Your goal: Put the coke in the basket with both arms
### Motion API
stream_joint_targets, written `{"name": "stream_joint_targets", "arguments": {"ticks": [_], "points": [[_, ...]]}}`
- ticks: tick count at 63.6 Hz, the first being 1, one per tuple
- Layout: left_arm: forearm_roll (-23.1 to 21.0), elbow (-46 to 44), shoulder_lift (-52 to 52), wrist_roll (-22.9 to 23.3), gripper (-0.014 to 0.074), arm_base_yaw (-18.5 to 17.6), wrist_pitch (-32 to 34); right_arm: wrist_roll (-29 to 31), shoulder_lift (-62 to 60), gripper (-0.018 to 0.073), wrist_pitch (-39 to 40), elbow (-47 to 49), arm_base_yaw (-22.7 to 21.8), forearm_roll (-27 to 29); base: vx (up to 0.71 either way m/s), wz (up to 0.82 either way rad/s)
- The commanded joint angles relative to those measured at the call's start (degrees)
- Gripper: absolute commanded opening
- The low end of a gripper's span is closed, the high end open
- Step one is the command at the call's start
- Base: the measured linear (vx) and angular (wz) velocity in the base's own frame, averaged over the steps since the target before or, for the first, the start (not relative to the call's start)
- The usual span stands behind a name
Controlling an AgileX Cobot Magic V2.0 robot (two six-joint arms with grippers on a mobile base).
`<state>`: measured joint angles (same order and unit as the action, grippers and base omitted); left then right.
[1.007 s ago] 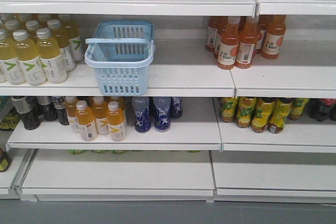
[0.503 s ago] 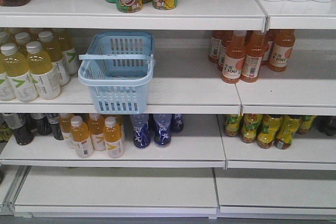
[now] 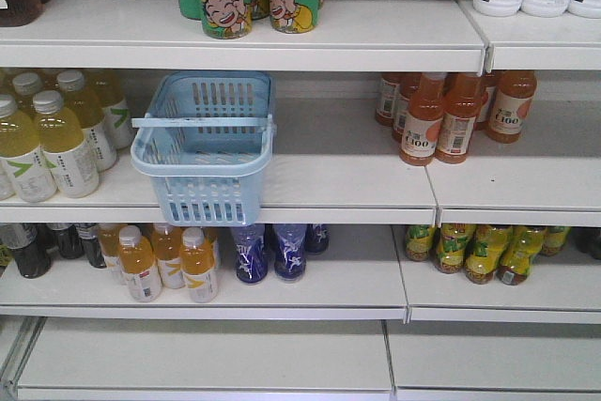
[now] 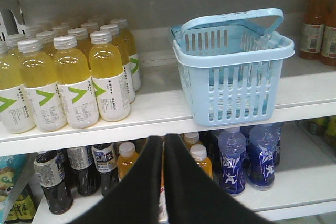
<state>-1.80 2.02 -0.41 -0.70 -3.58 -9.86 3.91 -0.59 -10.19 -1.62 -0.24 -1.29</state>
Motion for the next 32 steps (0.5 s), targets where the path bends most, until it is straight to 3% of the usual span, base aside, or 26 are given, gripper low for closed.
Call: {"name": "stream_joint_targets", "arguments": {"ticks": [1,32], "points": [[-0.42,-1.90,-1.13,0.70,-0.0006,-0.19,4.12,0.53,-0.75,-0.0010,4.02,-0.44,-0.20,-0.22,0.04,0.00],[-0.42,-1.90,-1.13,0.70,-0.0006,-0.19,4.12,0.53,-0.75,-0.0010,4.02,-0.44,-0.20,-0.22,-0.01,-0.01]]}}
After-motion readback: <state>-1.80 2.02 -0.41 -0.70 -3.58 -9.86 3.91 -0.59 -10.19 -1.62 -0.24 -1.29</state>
